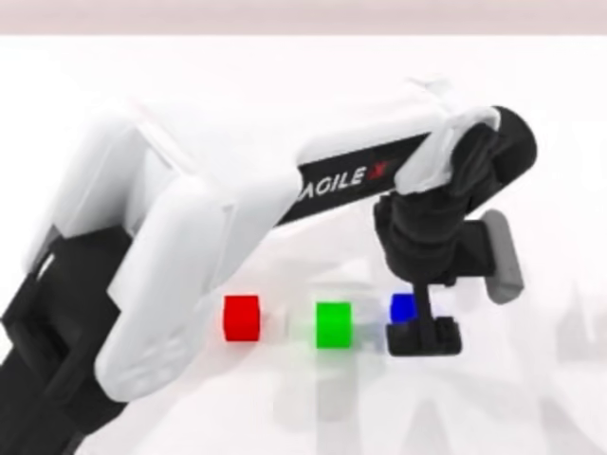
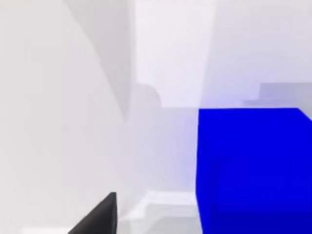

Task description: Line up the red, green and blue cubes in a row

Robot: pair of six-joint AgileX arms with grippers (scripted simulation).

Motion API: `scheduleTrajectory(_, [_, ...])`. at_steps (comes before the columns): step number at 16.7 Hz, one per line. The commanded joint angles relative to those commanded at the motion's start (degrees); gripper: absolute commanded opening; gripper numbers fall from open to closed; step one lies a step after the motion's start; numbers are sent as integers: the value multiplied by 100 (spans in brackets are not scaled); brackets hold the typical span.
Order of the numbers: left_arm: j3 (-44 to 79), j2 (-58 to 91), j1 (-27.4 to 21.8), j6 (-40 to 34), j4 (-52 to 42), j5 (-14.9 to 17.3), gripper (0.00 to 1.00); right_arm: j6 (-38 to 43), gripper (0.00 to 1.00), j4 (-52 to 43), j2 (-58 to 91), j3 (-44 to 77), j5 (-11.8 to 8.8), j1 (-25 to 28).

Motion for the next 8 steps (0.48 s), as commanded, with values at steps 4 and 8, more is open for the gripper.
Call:
scheduleTrajectory(4, [786,-34,62,-8,-851,2,100,0,100,0,0,0,0,0])
scheduleTrajectory(8, [1325,-94,108,-9,-1417,-4,100,0,100,0,0,0,0,0])
